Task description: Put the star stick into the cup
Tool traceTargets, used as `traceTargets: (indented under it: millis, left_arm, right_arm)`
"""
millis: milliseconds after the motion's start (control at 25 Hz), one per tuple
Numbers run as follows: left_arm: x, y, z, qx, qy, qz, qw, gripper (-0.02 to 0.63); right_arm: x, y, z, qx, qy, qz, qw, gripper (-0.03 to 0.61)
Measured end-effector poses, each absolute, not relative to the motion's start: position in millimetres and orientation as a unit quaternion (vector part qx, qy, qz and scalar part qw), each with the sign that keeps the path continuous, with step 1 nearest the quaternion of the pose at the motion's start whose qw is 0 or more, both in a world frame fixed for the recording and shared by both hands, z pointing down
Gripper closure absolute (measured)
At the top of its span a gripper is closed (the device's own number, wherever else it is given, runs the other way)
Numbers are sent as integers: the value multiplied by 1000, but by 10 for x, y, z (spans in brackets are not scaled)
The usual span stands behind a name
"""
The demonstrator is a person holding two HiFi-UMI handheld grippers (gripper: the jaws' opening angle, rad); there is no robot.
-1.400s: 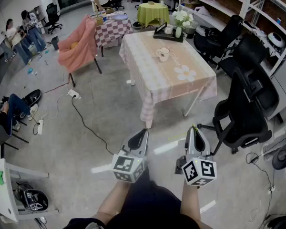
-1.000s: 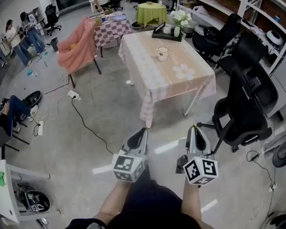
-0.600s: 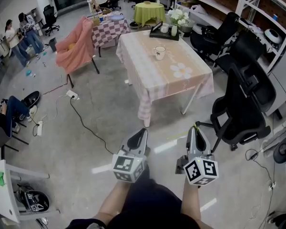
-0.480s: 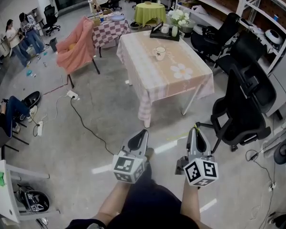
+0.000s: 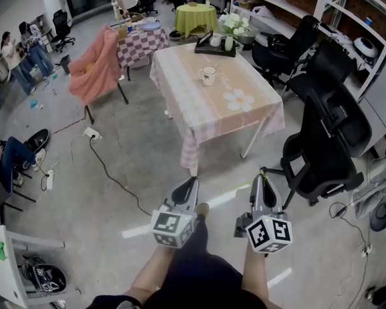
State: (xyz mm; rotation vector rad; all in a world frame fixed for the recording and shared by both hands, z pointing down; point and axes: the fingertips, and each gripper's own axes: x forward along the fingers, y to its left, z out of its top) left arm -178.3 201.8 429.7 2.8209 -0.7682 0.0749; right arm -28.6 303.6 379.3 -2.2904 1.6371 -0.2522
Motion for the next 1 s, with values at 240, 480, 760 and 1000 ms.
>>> traceTargets:
  millis: [240, 480, 760, 1000]
  left_arm:
    - [-1543, 1808, 4247, 961, -262, 30, 88, 598]
    - [-1378, 1488, 4182, 955, -279, 24, 92, 598]
    - [-1166, 1258, 4203, 952, -286, 27, 102, 598]
    - [-1031, 1034, 4174, 950, -293, 25, 106, 598]
  right_arm:
    - [-33, 2776, 3761, -798, 573, -89, 162, 560]
    - [143, 2425, 3700, -788, 588, -89, 156, 560]
    - [323, 2127, 3696, -780, 601, -93, 146, 560]
    - [452, 1886, 3667, -776, 607, -93, 143, 560]
